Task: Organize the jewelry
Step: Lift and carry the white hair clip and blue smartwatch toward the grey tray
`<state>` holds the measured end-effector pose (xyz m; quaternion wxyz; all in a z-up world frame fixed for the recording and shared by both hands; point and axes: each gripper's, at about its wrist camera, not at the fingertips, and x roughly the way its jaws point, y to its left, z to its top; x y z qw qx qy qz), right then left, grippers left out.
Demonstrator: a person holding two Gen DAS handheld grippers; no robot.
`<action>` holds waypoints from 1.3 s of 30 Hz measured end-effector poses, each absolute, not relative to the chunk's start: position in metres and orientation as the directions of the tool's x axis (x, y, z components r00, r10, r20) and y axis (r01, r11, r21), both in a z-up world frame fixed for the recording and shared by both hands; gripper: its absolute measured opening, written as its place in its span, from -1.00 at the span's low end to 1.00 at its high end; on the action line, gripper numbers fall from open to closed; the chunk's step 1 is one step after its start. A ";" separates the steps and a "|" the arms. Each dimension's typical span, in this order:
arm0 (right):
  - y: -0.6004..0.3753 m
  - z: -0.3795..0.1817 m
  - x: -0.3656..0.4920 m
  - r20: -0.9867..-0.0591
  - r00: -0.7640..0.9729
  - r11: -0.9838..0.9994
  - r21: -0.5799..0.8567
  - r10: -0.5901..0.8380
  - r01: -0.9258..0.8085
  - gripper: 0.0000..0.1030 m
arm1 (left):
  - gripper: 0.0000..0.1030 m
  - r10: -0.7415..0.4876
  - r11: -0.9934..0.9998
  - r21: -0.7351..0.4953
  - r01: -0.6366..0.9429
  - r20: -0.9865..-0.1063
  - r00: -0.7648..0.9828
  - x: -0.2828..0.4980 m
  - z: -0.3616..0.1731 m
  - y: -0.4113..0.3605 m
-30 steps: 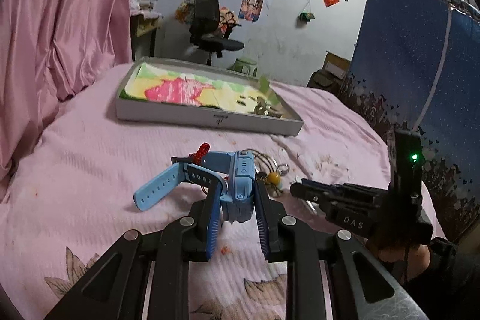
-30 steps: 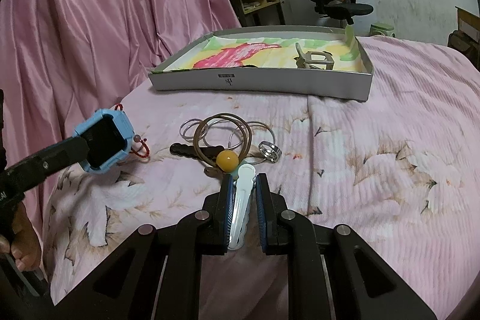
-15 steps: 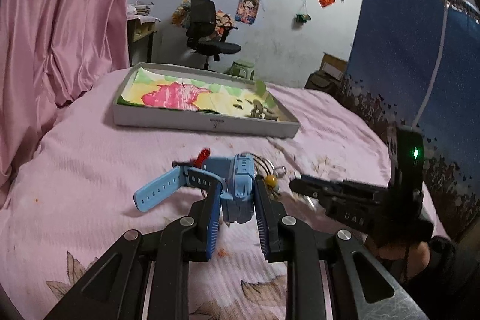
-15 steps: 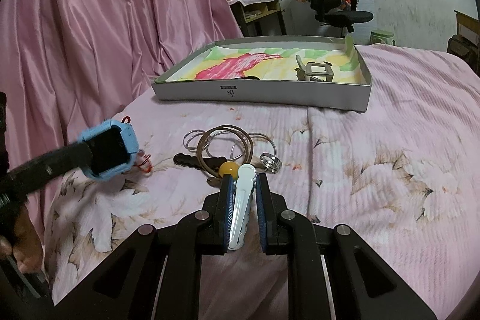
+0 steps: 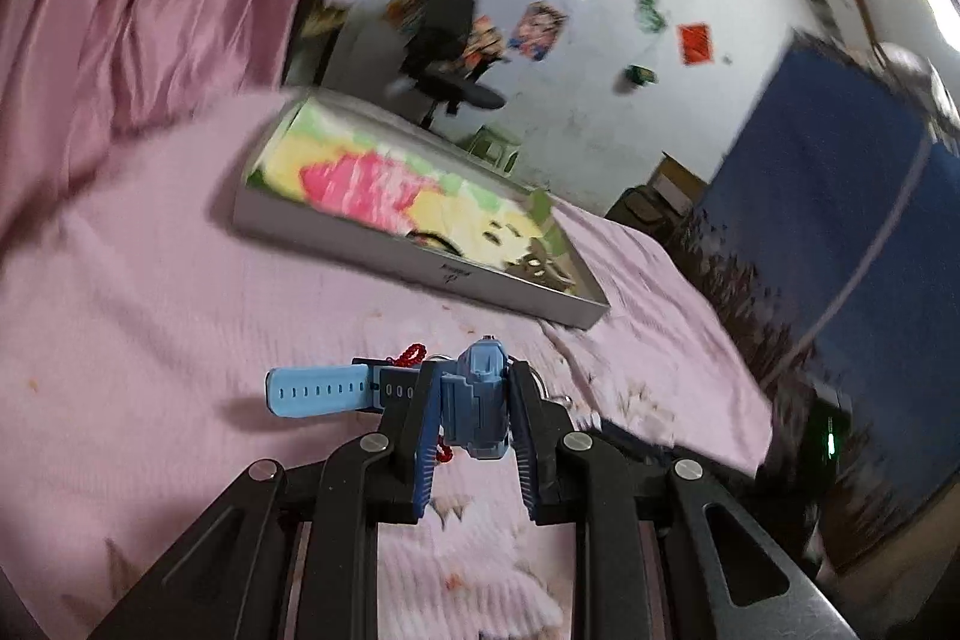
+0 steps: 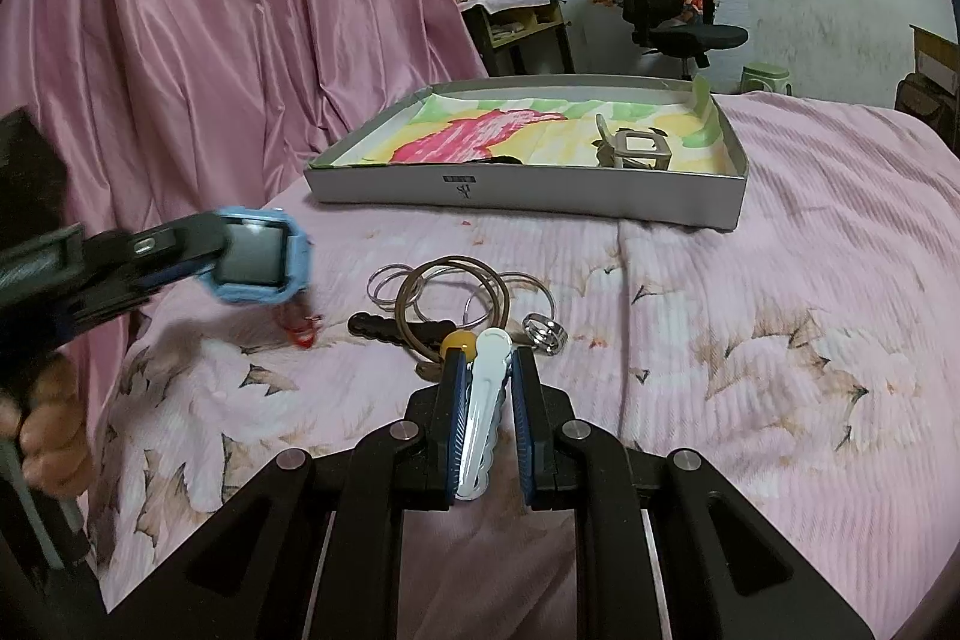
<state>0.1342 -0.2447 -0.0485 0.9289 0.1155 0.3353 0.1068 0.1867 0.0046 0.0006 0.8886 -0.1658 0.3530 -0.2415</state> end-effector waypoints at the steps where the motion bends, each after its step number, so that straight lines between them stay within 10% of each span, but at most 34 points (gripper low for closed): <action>1: -0.244 -0.048 0.135 -0.599 0.752 0.951 0.285 0.277 -0.123 -0.74 | -0.59 -0.546 0.824 -0.491 0.282 -0.555 0.628 0.195 -0.004 0.008; 25: -0.243 -0.052 0.140 -0.600 0.744 0.946 0.292 0.294 -0.138 -0.74 | -0.47 -0.494 0.869 -0.387 0.307 -0.700 0.516 0.216 -0.034 -0.014; 39: -0.247 -0.051 0.137 -0.590 0.754 0.945 0.301 0.289 -0.127 -0.74 | -0.59 -0.471 0.879 -0.247 0.408 -0.588 0.658 0.181 -0.003 -0.028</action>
